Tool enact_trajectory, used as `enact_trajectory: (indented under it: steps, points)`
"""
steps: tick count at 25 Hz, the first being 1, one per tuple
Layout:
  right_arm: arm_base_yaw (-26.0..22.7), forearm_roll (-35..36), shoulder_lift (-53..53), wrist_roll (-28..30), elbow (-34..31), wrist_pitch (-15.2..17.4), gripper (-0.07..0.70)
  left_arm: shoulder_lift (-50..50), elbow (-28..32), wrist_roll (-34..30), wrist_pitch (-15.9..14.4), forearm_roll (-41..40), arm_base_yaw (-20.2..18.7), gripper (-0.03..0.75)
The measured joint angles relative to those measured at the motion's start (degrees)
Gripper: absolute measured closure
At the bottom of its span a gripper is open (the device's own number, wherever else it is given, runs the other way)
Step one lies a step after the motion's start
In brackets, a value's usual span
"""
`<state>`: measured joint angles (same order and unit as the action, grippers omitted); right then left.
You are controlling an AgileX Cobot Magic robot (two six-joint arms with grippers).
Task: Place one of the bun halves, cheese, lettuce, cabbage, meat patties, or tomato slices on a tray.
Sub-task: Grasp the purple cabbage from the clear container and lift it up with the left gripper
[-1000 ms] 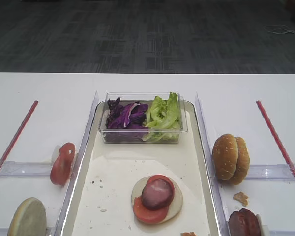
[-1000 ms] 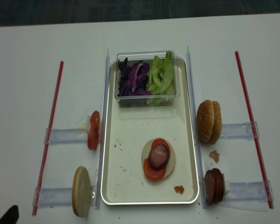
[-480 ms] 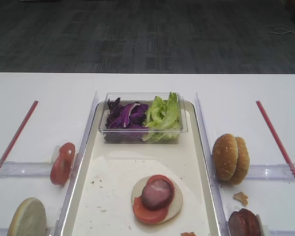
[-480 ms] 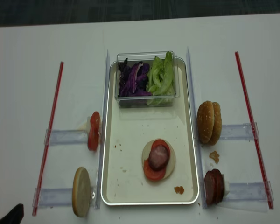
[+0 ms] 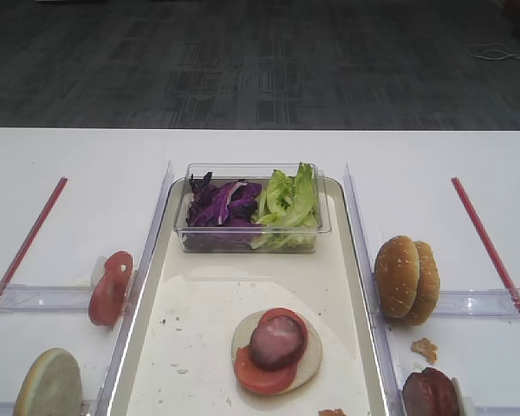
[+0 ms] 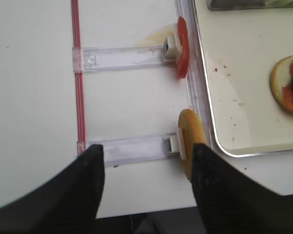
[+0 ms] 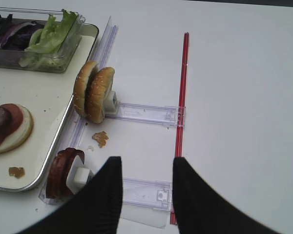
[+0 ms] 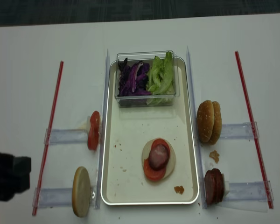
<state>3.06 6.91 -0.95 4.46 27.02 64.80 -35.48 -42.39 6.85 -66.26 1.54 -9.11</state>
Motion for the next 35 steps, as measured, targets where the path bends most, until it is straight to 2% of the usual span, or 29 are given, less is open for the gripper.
enact_trajectory:
  steps: [10, 17, 28, 35]
  points:
    - [0.0, 0.0, 0.0, 0.0, 0.0, 0.0, 0.397, -29.0, -20.96, 0.59, -2.85, 0.0, 0.0, 0.337]
    - [0.0, 0.0, 0.0, 0.0, 0.0, 0.0, 0.455, -44.58, -34.51, 0.58, -2.85, 0.0, 0.0, 0.337]
    - [0.0, 0.0, 0.0, -0.1, 0.0, 0.0, 0.559, -61.52, -48.73, -0.43, -2.85, 0.0, 0.0, 0.337]
    - [0.0, 0.0, 0.0, -0.1, 0.0, 0.0, 0.604, -69.35, -53.85, -0.76, -2.85, 0.0, 0.0, 0.337]
